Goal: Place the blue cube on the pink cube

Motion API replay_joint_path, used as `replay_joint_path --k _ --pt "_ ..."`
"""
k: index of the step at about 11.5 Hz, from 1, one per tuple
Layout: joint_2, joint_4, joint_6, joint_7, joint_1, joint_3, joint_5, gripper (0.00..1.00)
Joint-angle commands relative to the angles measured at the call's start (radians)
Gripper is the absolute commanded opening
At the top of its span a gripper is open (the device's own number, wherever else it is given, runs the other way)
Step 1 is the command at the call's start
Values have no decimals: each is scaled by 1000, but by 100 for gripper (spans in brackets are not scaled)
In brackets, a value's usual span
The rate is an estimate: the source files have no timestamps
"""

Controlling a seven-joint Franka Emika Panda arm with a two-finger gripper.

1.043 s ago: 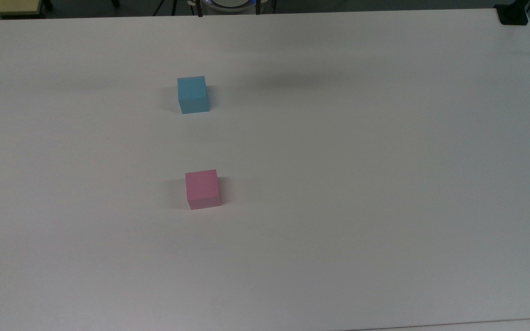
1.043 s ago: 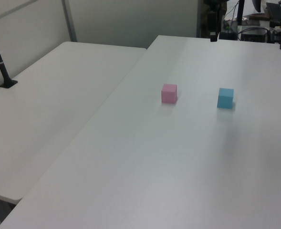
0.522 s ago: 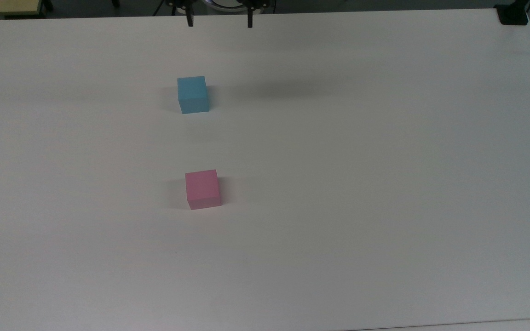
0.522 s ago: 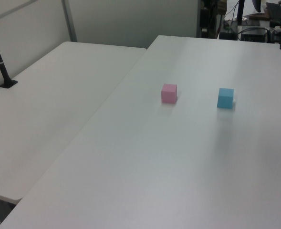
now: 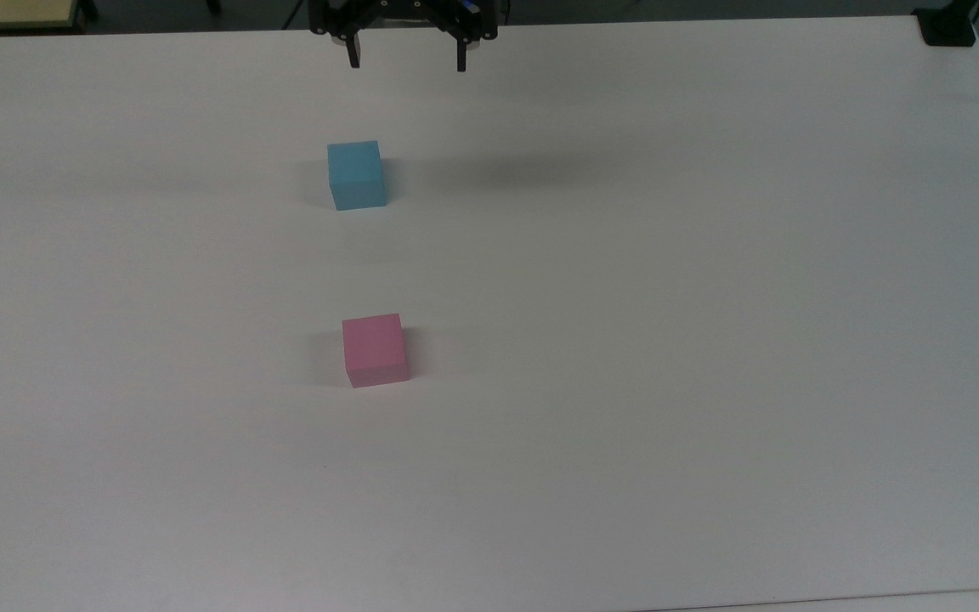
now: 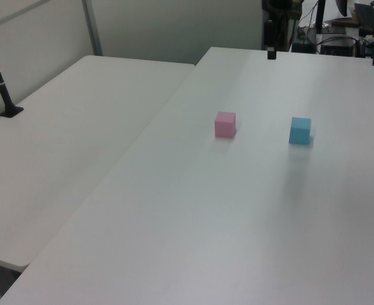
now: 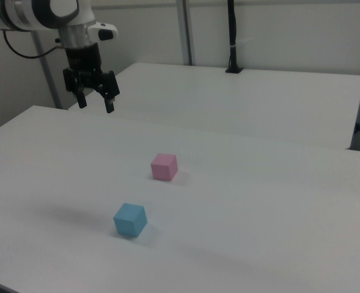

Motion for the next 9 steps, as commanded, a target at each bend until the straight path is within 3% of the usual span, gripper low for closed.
replay_joint_path --k 1,9 --pt "-20 -2 -13 23 33 -2 1 100" --pt "-17 -5 54 21 36 -2 -13 100"
